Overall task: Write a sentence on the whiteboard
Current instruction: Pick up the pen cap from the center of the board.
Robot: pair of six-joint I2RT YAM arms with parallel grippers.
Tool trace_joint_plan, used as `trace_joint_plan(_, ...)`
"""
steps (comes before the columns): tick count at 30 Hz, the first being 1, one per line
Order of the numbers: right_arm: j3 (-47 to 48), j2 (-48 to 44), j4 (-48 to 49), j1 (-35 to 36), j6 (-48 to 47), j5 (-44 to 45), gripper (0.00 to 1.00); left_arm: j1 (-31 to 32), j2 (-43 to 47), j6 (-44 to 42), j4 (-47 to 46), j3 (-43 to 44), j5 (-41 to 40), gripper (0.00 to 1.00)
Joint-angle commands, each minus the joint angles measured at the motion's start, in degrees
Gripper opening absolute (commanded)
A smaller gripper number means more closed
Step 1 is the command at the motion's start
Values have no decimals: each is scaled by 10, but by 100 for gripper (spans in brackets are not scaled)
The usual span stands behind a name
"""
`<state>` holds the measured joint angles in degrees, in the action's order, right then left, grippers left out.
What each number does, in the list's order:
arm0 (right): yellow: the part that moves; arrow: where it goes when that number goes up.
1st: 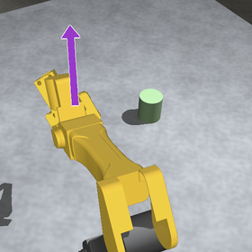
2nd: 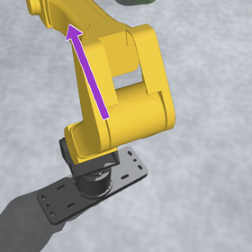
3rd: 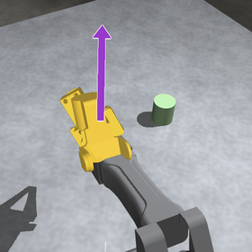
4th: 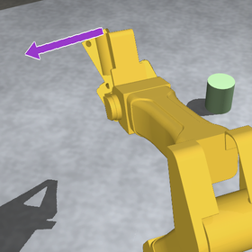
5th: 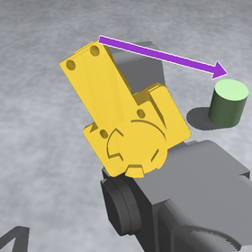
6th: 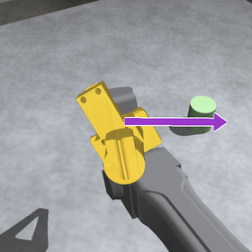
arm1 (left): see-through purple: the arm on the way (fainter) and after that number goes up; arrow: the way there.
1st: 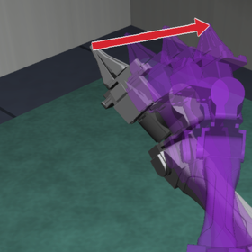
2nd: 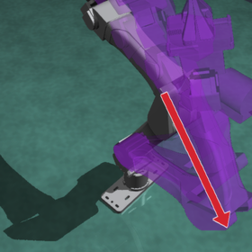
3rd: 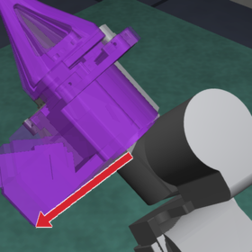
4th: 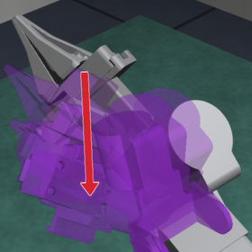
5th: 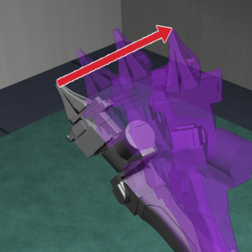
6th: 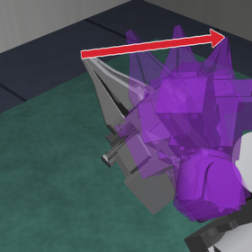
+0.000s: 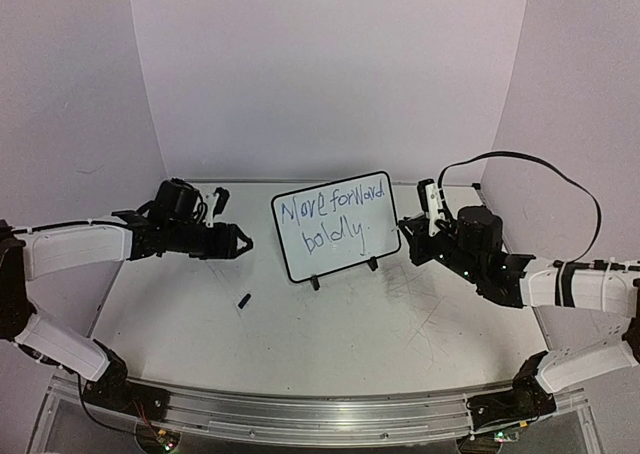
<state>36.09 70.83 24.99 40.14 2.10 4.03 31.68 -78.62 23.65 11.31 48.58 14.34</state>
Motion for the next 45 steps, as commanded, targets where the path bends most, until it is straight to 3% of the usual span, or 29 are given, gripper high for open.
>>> trace_joint_plan(1, 27, -14, -17, -1, 19, -36, 0, 33, -65, 19, 108, 15, -52, 64)
trace_joint_plan(11, 15, -64, -38, -1, 29, -52, 0, 81, -196, -14, 127, 62, -103, 52)
trace_joint_plan(19, 12, -71, -42, -1, 29, -51, 0, 100, -210, -18, 129, 50, -131, 31)
trace_joint_plan(22, 16, -68, -43, -1, 32, -54, 0, 119, -189, -21, 128, 36, -162, 15)
trace_joint_plan(30, 56, -33, -57, -1, 64, -140, 0, 158, -33, -36, 81, -30, -214, 5)
trace_joint_plan(35, 116, 15, -90, 0, 65, -263, 0, 182, 103, -105, -90, -108, -124, 3)
trace_joint_plan(38, 155, 51, -96, 14, 60, -340, 0, 193, 138, -160, -192, -133, -82, 3)
trace_joint_plan(41, 195, 89, -106, 54, 49, -368, 0, 202, 140, -215, -221, -127, -59, 2)
trace_joint_plan(45, 246, 131, -122, 116, 27, -329, 0, 208, 122, -273, -221, -107, -36, 1)
